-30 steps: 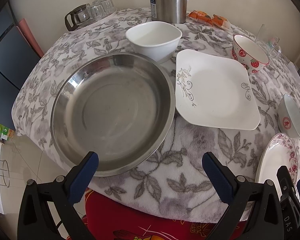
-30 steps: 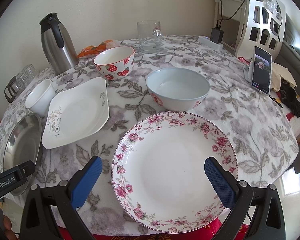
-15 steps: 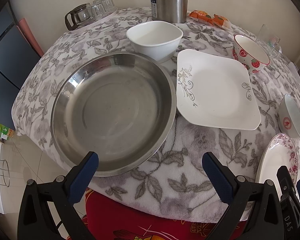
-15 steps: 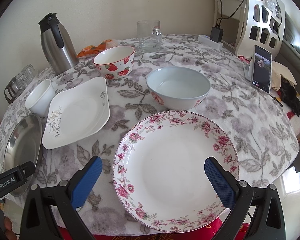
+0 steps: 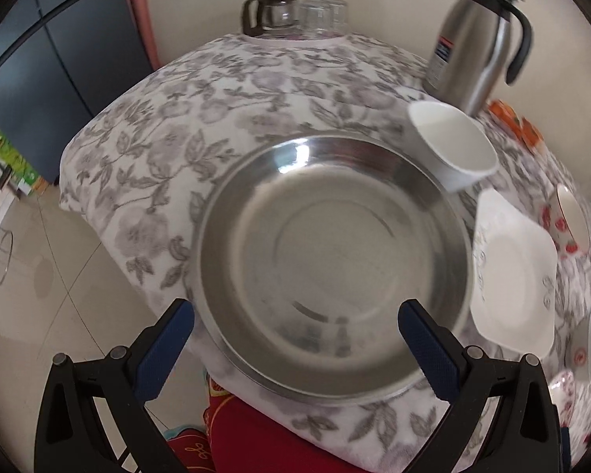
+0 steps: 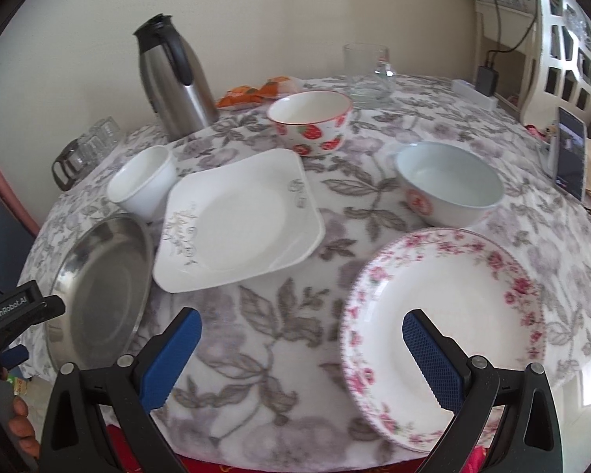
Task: Organize plates and bowls
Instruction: 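Move both tools toward the rim of the steel basin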
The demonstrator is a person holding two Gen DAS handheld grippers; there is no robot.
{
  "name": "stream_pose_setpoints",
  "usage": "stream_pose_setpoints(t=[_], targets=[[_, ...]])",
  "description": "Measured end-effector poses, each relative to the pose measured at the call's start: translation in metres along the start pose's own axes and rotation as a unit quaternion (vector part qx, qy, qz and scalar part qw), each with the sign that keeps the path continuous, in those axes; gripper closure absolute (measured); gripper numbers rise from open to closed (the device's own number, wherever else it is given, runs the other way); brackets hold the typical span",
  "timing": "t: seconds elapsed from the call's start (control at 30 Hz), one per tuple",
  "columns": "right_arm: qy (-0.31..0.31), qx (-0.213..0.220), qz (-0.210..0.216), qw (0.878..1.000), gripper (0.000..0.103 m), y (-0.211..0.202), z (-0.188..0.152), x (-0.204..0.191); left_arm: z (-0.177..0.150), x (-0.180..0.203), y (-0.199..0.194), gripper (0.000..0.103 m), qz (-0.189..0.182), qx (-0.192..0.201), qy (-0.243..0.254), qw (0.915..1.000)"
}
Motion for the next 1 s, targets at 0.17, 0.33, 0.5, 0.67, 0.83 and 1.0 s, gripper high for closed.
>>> stream_pose_setpoints(t=[0.17,0.33,0.5,0.67,0.83,1.0], targets=[[0.003,0.015,0.029,0.999,0.000,0.007,0.004,-0.027,0.016,-0.023,0.005,0.000,-0.004,0.014,-0.039,0.9992],[0.002,0.007,0.058,0.998,0.000,0.023,0.002,-0.053,0.032,-0.040,0.009,0.000,-0.013,0.036,-0.064,0.9972],[-0.009,-0.007,0.085,0.996,0.000,0.035,-0.002,-0.078,0.042,-0.048,0.020,0.000,-0.046,0.035,-0.080,0.9951],[-0.018,-0.024,0.107,0.994,0.000,0.045,-0.006,-0.095,0.042,-0.050,0.036,0.000,-0.057,-0.001,-0.078,0.9953],[-0.015,-0.031,0.133,0.991,0.002,0.051,-0.008,-0.106,0.044,-0.053,0.046,0.000,-0.040,0.000,-0.063,0.9972],[-0.005,-0.041,0.167,0.985,0.018,0.060,-0.010,-0.113,0.042,-0.061,0.060,0.000,-0.045,-0.028,-0.086,0.9948]])
Point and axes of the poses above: each gripper's, at about its wrist camera, not at the fingertips, and y roughly the way its jaws point, x to its right, z to its top, the point moved 6 cm from there along y, roughly the way its jaws point, and after that the axes turned 5 degrees about -y, right-handed, at the moved point
